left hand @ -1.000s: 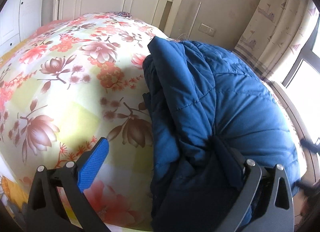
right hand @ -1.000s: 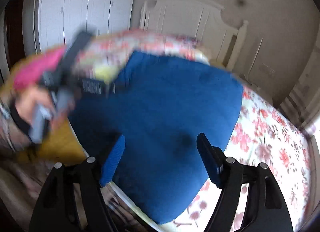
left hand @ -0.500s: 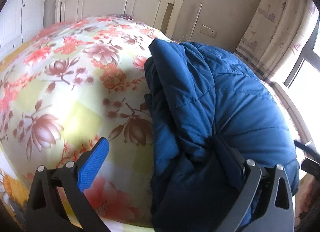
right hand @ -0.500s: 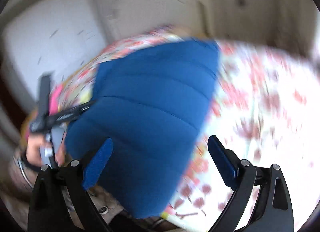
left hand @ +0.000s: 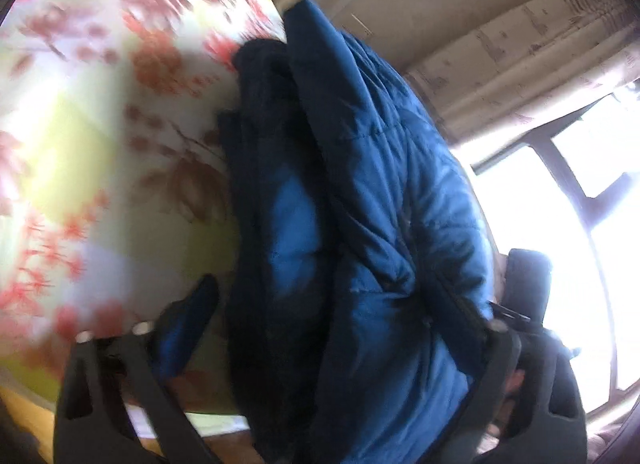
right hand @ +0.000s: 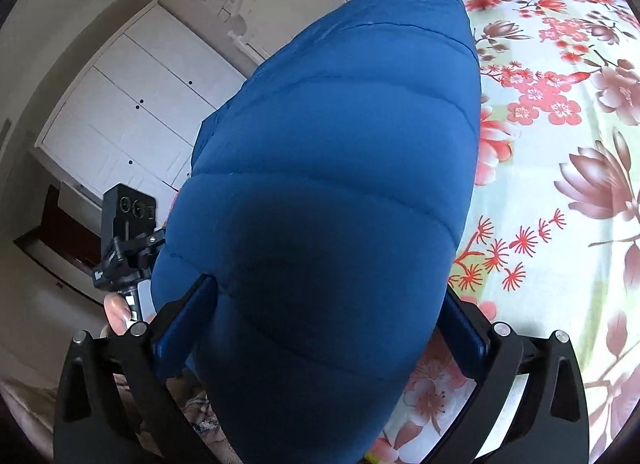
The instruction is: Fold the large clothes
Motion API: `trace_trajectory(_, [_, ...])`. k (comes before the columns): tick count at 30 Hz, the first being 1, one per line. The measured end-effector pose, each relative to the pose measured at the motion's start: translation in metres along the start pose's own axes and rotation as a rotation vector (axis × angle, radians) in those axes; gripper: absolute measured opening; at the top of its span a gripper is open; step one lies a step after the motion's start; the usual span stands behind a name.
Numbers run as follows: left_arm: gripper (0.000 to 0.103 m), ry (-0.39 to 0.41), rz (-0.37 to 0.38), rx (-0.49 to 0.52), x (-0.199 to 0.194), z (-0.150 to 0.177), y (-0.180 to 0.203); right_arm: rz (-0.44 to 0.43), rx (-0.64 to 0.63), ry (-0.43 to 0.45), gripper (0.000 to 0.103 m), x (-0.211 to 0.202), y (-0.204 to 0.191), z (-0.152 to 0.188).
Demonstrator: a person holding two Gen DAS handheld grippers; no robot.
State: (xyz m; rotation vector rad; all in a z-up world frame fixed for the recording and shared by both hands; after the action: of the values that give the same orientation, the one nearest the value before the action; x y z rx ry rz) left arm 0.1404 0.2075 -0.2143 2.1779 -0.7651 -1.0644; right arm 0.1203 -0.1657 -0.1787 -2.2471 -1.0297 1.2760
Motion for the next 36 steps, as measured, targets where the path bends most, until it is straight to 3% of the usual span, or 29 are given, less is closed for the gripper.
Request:
trace_trajectory(1, [0.080,-0.016,0.046,-0.018,0.001,-0.001,-0.002,-0.002,-0.017,0.016,0.092,-0.002,0.000,0.002])
trace_trajectory(4, [0.066,-0.039,0.093,-0.006,0.004,0.001,-0.004,0.014,-0.057,0.051,0.084,-0.005,-0.003,0.007])
trace_trajectory(8, [0.051,0.005,0.084,0.043,-0.001,0.004,0.003,0.033,-0.095,0.109,0.076,-0.011,-0.007,0.011])
trace_trajectory(10, [0.044,0.066,0.100,0.085,-0.006,0.009,0.011,0.054,-0.128,0.143,0.072,-0.019,-0.010,0.010])
trace_trajectory(16, [0.043,0.121,0.112,0.125,0.008,0.010,0.041,0.139,-0.137,0.280,0.067,-0.052,0.002,-0.004])
trace_trajectory(19, [0.042,0.099,0.096,0.153,0.039,-0.011,0.066,0.214,-0.113,0.345,0.065,-0.074,0.025,-0.022])
trace_trajectory(24, [0.042,0.065,0.137,0.191,0.098,-0.045,0.098,0.341,-0.093,0.430,0.064,-0.108,0.065,-0.049])
trace_trajectory(28, [0.042,0.048,0.134,0.184,0.151,-0.070,0.111,0.388,-0.037,0.417,0.064,-0.113,0.104,-0.076])
trace_trajectory(31, [0.043,0.055,0.089,0.175,0.177,-0.080,0.115,0.422,0.021,0.368,0.064,-0.106,0.134,-0.093])
trace_trajectory(36, [0.045,0.049,0.048,0.138,0.191,-0.100,0.107,0.439,0.058,0.356,0.065,-0.089,0.135,-0.100])
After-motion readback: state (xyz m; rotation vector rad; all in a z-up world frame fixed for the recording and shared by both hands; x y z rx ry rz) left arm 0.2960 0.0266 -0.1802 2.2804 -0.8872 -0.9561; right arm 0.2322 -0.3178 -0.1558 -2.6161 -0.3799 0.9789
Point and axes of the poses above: each gripper's, at about its wrist camera, not at the fingertips, and x roughly the way its jaws point, y to its right, z to its underside, the point moved 2 cm from there along x, roughly the way its jaws point, and after that the axes turned 2 degrees about z, right-handed, at the moved point
